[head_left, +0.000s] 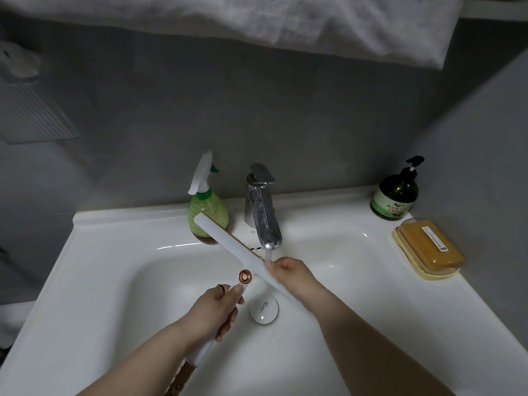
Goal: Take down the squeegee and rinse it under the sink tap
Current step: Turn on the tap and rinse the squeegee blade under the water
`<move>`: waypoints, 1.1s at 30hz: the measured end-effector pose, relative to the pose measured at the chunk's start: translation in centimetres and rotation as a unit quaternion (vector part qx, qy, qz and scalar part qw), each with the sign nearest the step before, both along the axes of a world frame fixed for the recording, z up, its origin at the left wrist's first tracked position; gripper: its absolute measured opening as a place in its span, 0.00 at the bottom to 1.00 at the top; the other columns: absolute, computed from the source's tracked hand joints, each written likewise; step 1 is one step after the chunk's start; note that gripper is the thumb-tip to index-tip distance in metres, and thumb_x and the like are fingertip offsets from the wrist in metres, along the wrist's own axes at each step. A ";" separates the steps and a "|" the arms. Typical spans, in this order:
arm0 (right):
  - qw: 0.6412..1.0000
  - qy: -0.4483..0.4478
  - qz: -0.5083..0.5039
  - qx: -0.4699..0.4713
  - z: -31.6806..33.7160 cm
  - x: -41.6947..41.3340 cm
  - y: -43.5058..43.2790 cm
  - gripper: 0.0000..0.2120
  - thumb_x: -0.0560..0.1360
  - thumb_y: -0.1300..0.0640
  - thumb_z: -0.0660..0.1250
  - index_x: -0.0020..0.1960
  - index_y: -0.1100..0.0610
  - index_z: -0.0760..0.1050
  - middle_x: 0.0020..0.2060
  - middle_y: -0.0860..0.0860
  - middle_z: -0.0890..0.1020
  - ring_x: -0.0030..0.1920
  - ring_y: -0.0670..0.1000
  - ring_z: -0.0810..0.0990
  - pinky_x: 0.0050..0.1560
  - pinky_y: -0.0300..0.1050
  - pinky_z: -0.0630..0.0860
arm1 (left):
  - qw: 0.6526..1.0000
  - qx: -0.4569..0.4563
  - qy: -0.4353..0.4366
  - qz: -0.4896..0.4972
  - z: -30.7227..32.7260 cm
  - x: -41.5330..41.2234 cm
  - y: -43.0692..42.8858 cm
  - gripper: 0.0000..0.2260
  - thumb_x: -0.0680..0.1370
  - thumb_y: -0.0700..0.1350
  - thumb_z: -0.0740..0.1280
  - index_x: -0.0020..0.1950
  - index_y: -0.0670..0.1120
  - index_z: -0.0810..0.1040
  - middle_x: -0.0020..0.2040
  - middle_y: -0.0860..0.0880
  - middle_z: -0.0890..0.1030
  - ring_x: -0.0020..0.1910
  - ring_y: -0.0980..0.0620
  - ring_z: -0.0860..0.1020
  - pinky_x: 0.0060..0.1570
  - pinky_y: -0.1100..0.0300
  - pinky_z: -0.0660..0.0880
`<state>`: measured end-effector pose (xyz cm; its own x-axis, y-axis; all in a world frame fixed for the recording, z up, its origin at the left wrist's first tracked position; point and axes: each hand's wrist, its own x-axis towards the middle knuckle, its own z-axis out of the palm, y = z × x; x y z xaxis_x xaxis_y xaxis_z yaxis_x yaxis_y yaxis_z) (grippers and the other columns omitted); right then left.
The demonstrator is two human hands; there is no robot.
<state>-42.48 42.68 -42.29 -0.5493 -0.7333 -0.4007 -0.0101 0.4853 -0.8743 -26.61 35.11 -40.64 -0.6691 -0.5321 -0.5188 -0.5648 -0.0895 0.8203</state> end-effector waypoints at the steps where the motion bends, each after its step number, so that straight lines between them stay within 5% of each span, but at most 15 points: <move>1: 1.000 -0.002 0.000 -0.005 0.0 0.1 0.0 0.13 0.74 0.52 0.64 0.34 0.56 0.69 0.31 0.48 0.71 0.32 0.43 0.67 0.29 0.27 0.66 | 1.000 0.001 0.000 0.000 0.0 0.0 -0.1 0.15 0.79 0.53 0.56 0.41 0.44 0.72 0.27 0.50 0.69 0.16 0.56 0.65 0.18 0.66 0.64; 3: 1.000 -0.007 -0.001 -0.011 0.1 0.2 -0.1 0.14 0.74 0.50 0.65 0.35 0.57 0.69 0.32 0.50 0.70 0.33 0.45 0.67 0.33 0.33 0.65 | 1.000 0.001 0.000 -0.002 -0.1 0.1 -0.1 0.15 0.79 0.53 0.56 0.41 0.44 0.72 0.27 0.50 0.69 0.16 0.56 0.65 0.18 0.66 0.64; 8: 0.999 0.043 -0.015 0.011 0.1 0.1 -0.5 0.20 0.76 0.53 0.59 0.28 0.55 0.57 0.27 0.50 0.60 0.28 0.47 0.57 0.21 0.33 0.56 | 1.000 0.000 0.000 -0.006 -0.3 0.1 -0.1 0.16 0.79 0.55 0.57 0.40 0.44 0.73 0.26 0.51 0.69 0.16 0.56 0.65 0.17 0.66 0.64; 13: 1.000 0.012 -0.003 -0.017 0.2 0.8 -0.2 0.18 0.74 0.48 0.63 0.28 0.52 0.65 0.27 0.46 0.69 0.29 0.43 0.67 0.31 0.33 0.65 | 1.000 -0.004 0.008 0.002 -0.3 0.3 -0.4 0.15 0.79 0.54 0.58 0.40 0.44 0.74 0.26 0.51 0.69 0.17 0.57 0.65 0.18 0.66 0.64; 18: 0.998 0.038 -0.047 -0.001 0.4 0.8 -0.7 0.22 0.74 0.47 0.60 0.25 0.52 0.59 0.24 0.48 0.63 0.27 0.47 0.61 0.31 0.42 0.59 | 1.000 0.003 0.018 -0.003 -0.1 0.3 -0.2 0.16 0.79 0.54 0.57 0.41 0.44 0.74 0.25 0.51 0.69 0.18 0.56 0.65 0.19 0.65 0.64; 24: 0.999 0.014 -0.026 -0.022 0.5 1.1 -0.2 0.21 0.75 0.48 0.60 0.26 0.52 0.60 0.23 0.45 0.63 0.23 0.42 0.62 0.24 0.31 0.62 | 1.000 -0.023 0.014 -0.013 0.2 0.3 -0.2 0.15 0.79 0.52 0.57 0.40 0.44 0.74 0.26 0.50 0.69 0.17 0.56 0.65 0.19 0.65 0.64; 30: 1.000 -0.012 0.014 -0.007 0.8 1.1 -0.1 0.14 0.78 0.52 0.57 0.35 0.56 0.70 0.31 0.49 0.69 0.32 0.46 0.66 0.32 0.37 0.63 | 0.998 -0.054 -0.018 -0.023 0.4 0.5 -0.6 0.14 0.78 0.53 0.60 0.40 0.45 0.76 0.27 0.50 0.71 0.19 0.54 0.65 0.20 0.65 0.63; 33: 0.999 -0.034 0.029 -0.015 1.0 1.2 0.0 0.12 0.77 0.56 0.57 0.38 0.55 0.73 0.40 0.52 0.75 0.42 0.49 0.73 0.37 0.34 0.67 | 0.984 -0.140 -0.085 -0.068 0.7 1.1 -1.4 0.16 0.77 0.57 0.59 0.42 0.46 0.77 0.28 0.53 0.73 0.22 0.55 0.67 0.25 0.65 0.65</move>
<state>-41.27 42.72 -41.29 -0.4780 -0.7752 -0.4130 0.0226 0.4592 -0.8880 -25.55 33.74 -39.98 -0.6603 -0.5816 -0.4751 -0.6868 0.2115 0.6954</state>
